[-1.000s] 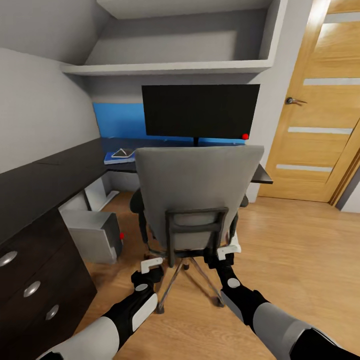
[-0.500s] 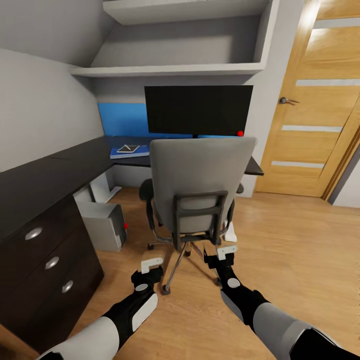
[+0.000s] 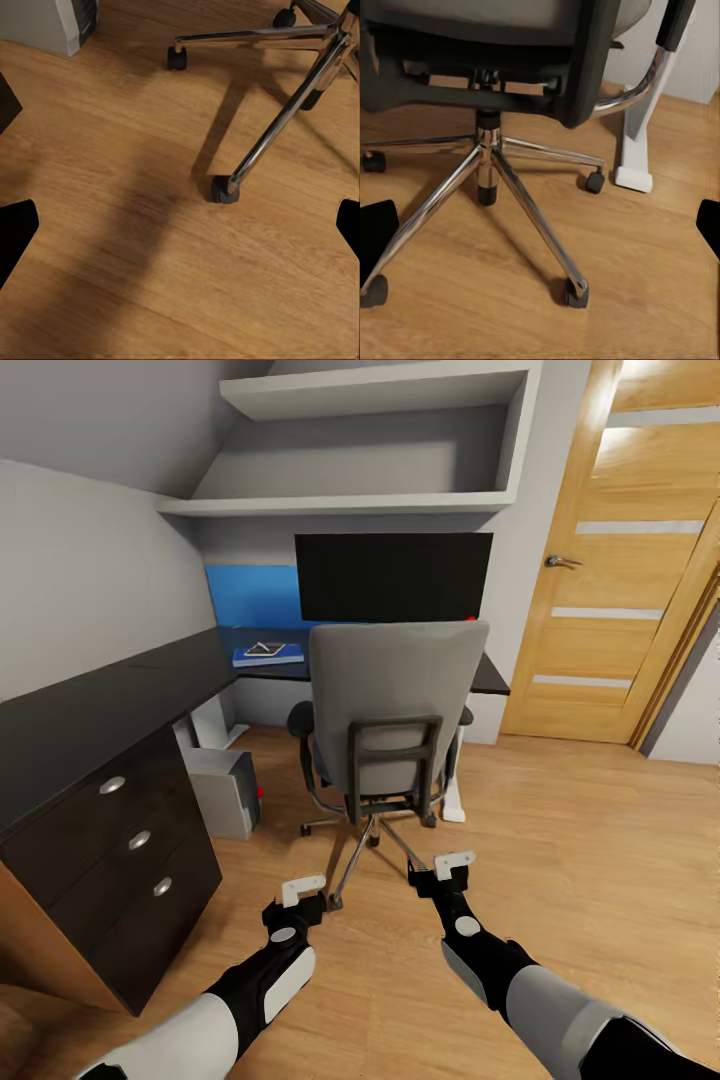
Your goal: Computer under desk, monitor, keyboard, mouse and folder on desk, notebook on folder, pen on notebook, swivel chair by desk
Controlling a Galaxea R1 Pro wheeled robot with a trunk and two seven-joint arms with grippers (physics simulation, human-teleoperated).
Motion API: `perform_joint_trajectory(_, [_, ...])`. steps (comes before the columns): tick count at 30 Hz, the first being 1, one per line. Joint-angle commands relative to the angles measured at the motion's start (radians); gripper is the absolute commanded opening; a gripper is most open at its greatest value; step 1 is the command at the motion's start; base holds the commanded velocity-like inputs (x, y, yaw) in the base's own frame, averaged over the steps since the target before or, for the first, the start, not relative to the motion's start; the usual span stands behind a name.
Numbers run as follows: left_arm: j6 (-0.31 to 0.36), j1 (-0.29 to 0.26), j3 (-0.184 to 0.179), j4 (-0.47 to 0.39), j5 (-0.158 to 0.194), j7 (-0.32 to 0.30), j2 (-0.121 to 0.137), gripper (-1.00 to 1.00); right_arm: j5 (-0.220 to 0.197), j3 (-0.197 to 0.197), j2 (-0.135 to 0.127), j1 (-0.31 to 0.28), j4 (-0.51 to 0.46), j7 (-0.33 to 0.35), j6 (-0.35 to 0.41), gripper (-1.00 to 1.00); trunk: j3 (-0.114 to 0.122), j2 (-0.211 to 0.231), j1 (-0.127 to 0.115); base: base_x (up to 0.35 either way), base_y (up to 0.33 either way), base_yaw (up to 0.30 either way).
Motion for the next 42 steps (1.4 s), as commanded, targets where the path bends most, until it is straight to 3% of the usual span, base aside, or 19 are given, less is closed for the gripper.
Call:
perform_joint_trajectory(1, [-0.007, -0.001, -0.008, 0.000, 0.011, 0.006, 0.001, 1.00, -0.007, 0.008, -0.001, -0.001, 0.001, -0.006, -0.003, 1.00, -0.001, 0.000, -0.001, -0.335, 0.000, 0.000])
perform_joint_trajectory(10, [-0.007, -0.001, -0.009, 0.000, 0.010, 0.006, -0.001, 1.00, -0.009, 0.008, 0.000, -0.001, 0.001, -0.008, -0.002, 1.00, -0.001, 0.000, -0.001, -0.217, 0.000, 0.000])
perform_joint_trajectory(23, [-0.009, -0.001, -0.008, 0.000, 0.013, 0.007, 0.000, 1.00, -0.013, 0.003, -0.005, -0.001, 0.007, -0.013, -0.002, 1.00, 0.040, 0.091, -0.051, -0.009, 0.000, 0.000])
perform_joint_trajectory(24, [-0.018, -0.001, -0.012, 0.086, 0.013, 0.001, -0.002, 1.00, -0.031, 0.001, -0.006, -0.001, 0.137, -0.015, -0.100, 1.00, 0.043, 0.098, -0.054, 0.000, 0.000, 0.000])
perform_joint_trajectory(29, [-0.082, -0.001, -0.013, 0.164, 0.014, -0.002, -0.002, 1.00, -0.054, 0.003, -0.002, 0.003, 0.266, -0.020, -0.255, 1.00, 0.059, 0.133, -0.074, 0.000, 0.000, 0.000])
perform_joint_trajectory(32, [-0.140, 0.000, -0.013, 0.232, 0.014, -0.005, -0.002, 1.00, -0.062, 0.002, -0.003, 0.054, 0.302, -0.020, -0.303, 1.00, 0.068, 0.154, -0.085, 0.000, 0.000, 0.000])
perform_joint_trajectory(37, [-0.176, 0.007, -0.013, 0.312, 0.014, -0.021, -0.002, 1.00, -0.089, 0.002, -0.003, 0.139, 0.315, -0.020, -0.348, 1.00, 0.084, 0.189, -0.104, 0.000, 0.000, 0.000])
perform_joint_trajectory(39, [-0.183, 0.030, -0.011, 0.397, 0.016, -0.083, -0.003, 1.00, -0.120, 0.002, -0.005, 0.196, 0.318, -0.021, -0.425, 1.00, 0.090, 0.203, -0.112, 0.000, 0.000, 0.000])
perform_joint_trajectory(42, [-0.185, 0.072, -0.008, 0.443, 0.043, -0.153, -0.002, 1.00, -0.132, 0.000, -0.007, 0.240, 0.318, -0.022, -0.468, 1.00, 0.099, 0.224, -0.123, 0.000, 0.000, 0.000])
